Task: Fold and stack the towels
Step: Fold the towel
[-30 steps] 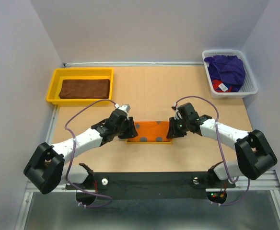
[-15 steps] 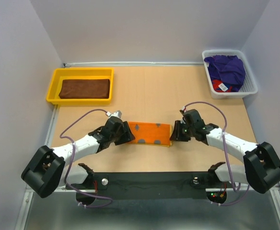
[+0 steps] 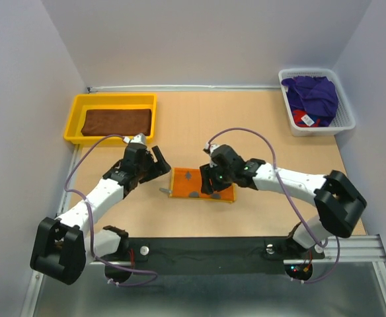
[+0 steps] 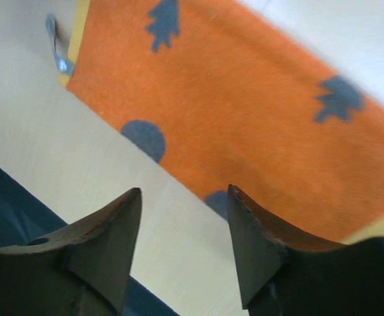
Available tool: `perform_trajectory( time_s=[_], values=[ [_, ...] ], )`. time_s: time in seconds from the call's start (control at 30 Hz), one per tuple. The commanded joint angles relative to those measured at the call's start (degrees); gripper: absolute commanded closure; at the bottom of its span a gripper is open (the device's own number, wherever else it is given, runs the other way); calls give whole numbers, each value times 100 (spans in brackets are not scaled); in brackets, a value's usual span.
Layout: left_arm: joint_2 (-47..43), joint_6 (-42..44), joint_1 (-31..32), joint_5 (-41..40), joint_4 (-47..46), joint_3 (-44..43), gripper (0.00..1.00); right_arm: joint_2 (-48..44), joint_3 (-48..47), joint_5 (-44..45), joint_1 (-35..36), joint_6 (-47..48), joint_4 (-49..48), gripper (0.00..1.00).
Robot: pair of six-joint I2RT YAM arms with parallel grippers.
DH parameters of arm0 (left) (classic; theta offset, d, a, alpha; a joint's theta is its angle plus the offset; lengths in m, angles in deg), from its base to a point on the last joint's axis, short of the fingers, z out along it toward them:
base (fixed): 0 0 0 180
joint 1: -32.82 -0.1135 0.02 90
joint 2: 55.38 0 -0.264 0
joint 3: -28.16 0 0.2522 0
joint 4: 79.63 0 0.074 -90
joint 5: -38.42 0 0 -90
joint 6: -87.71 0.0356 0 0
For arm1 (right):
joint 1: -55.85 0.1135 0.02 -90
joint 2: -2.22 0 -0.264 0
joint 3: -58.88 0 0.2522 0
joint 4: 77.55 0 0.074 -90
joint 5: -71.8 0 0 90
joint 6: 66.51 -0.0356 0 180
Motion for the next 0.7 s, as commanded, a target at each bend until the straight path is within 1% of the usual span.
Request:
perform_trajectory(
  time_s=[0.0, 0.03, 0.1, 0.17, 0.2, 0.23, 0.3, 0.4, 0.53, 0.67],
  values=[
    [32, 458, -204, 196, 216, 61, 17, 471, -421, 550, 438, -132, 92, 43],
    [15, 458, -213, 240, 181, 175, 18, 733, -457, 551, 578, -176, 83, 43],
    [-38, 449, -239, 328, 110, 281, 19, 919, -379, 630, 614, -317, 74, 44],
    [-47, 475, -248, 381, 136, 290, 19, 981, -256, 718, 614, -344, 65, 47],
    [-82, 493, -248, 390, 154, 282, 19, 964, -185, 1022, 614, -239, 83, 47],
    [-108, 511, -248, 451, 171, 264, 19, 903, -11, 1121, 606, -160, 83, 47],
    [-214, 537, -257, 469, 180, 238, 19, 833, 131, 1218, 571, 51, 118, 46],
    [-240, 695, -257, 469, 285, 72, 19, 666, 368, 1280, 299, 289, 284, 46],
    [-310, 783, -266, 443, 391, -17, 19, 428, 299, 1727, 131, 298, 645, 46],
    [-407, 616, -266, 583, 260, 105, 19, 173, -35, 1492, 157, 447, 707, 42]
  ],
)
